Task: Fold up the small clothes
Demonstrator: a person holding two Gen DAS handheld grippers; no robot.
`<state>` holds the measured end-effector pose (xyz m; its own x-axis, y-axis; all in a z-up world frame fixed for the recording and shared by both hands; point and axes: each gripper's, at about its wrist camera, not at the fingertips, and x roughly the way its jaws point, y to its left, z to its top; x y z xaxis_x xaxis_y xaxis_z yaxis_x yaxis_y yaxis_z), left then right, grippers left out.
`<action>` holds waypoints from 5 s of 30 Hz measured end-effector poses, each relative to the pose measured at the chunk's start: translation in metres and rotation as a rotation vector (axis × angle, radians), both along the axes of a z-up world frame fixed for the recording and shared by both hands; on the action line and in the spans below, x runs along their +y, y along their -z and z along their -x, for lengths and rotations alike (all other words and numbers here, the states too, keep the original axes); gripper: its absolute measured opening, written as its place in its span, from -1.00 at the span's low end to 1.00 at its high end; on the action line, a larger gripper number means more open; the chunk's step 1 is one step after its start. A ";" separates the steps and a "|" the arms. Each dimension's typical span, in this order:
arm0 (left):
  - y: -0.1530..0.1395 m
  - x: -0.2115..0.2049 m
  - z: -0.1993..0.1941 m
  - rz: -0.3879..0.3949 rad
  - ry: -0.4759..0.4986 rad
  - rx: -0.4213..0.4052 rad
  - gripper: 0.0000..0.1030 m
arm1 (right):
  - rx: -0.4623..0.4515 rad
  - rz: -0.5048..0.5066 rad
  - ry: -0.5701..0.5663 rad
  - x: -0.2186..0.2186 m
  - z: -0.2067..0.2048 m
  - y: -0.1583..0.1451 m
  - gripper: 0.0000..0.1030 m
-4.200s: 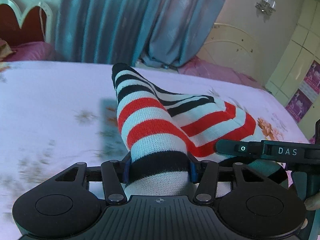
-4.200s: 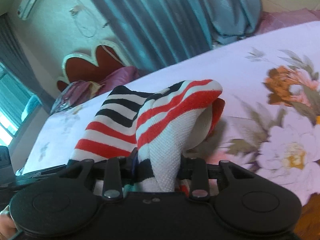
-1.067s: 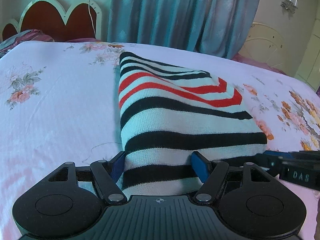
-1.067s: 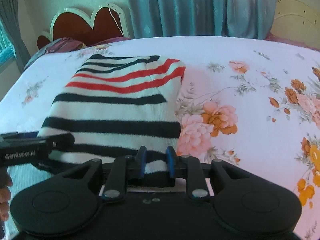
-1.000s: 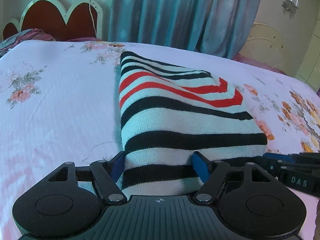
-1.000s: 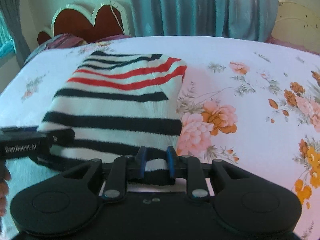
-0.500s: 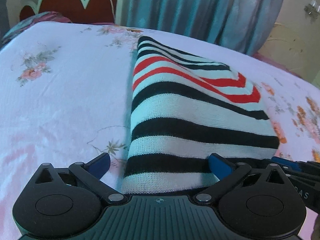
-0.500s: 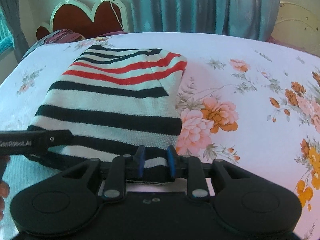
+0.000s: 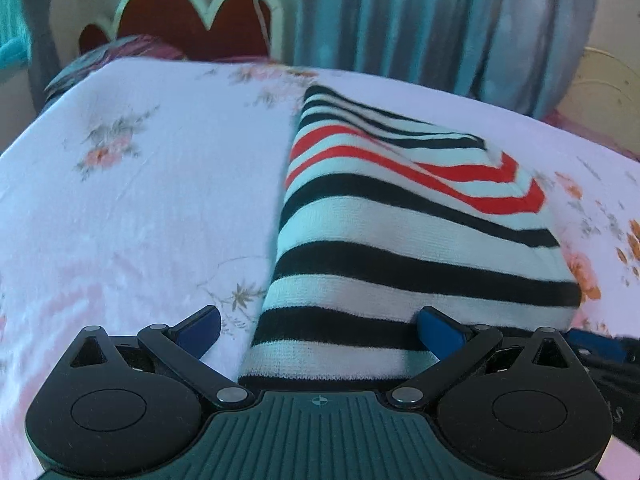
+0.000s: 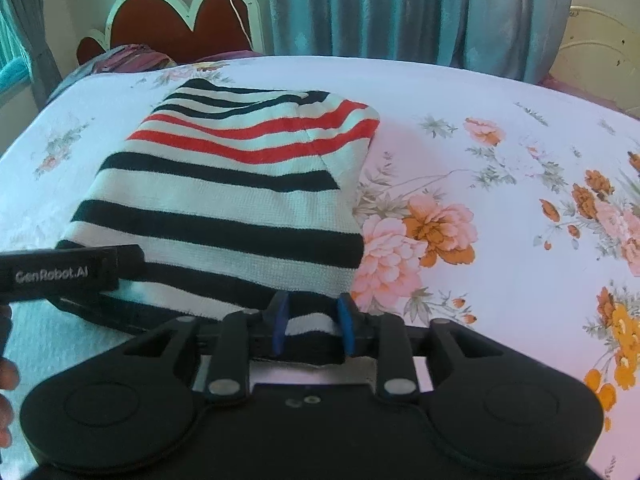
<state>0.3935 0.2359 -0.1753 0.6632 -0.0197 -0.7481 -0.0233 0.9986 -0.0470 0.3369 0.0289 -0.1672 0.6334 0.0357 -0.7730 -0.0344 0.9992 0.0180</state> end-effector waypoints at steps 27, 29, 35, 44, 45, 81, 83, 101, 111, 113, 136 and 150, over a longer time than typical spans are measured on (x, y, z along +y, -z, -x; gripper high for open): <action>-0.161 0.007 0.245 -0.067 0.053 -0.173 1.00 | -0.264 -0.058 -0.050 -0.013 0.226 -0.150 0.99; -0.174 0.011 0.270 -0.056 0.044 -0.190 1.00 | -0.306 -0.033 -0.037 -0.011 0.247 -0.166 0.99; -0.204 0.013 0.328 -0.062 0.021 -0.227 1.00 | -0.415 -0.079 -0.050 -0.010 0.300 -0.198 0.99; -0.227 0.011 0.376 -0.060 -0.001 -0.283 1.00 | -0.494 -0.007 -0.026 -0.010 0.331 -0.217 0.99; -0.228 0.010 0.378 -0.058 -0.001 -0.287 1.00 | -0.489 -0.006 -0.022 -0.011 0.331 -0.217 0.99; -0.229 0.009 0.374 -0.077 -0.022 -0.284 1.00 | -0.444 -0.001 -0.008 -0.006 0.328 -0.198 0.99; -0.229 0.009 0.373 -0.075 -0.022 -0.282 1.00 | -0.442 -0.001 -0.010 -0.005 0.327 -0.198 0.99; -0.227 0.008 0.371 -0.078 -0.020 -0.280 1.00 | -0.438 -0.001 -0.009 -0.002 0.325 -0.197 0.99; -0.226 0.006 0.369 -0.082 -0.020 -0.278 1.00 | -0.435 -0.002 -0.011 0.000 0.325 -0.195 0.99; -0.226 0.005 0.368 -0.081 -0.021 -0.277 1.00 | -0.433 -0.003 -0.012 -0.003 0.324 -0.194 0.99; -0.221 0.001 0.363 -0.079 -0.015 -0.264 1.00 | -0.418 -0.007 -0.010 -0.006 0.322 -0.189 0.99; -0.213 0.000 0.350 -0.081 -0.012 -0.282 0.99 | -0.384 -0.009 0.000 -0.014 0.308 -0.183 0.99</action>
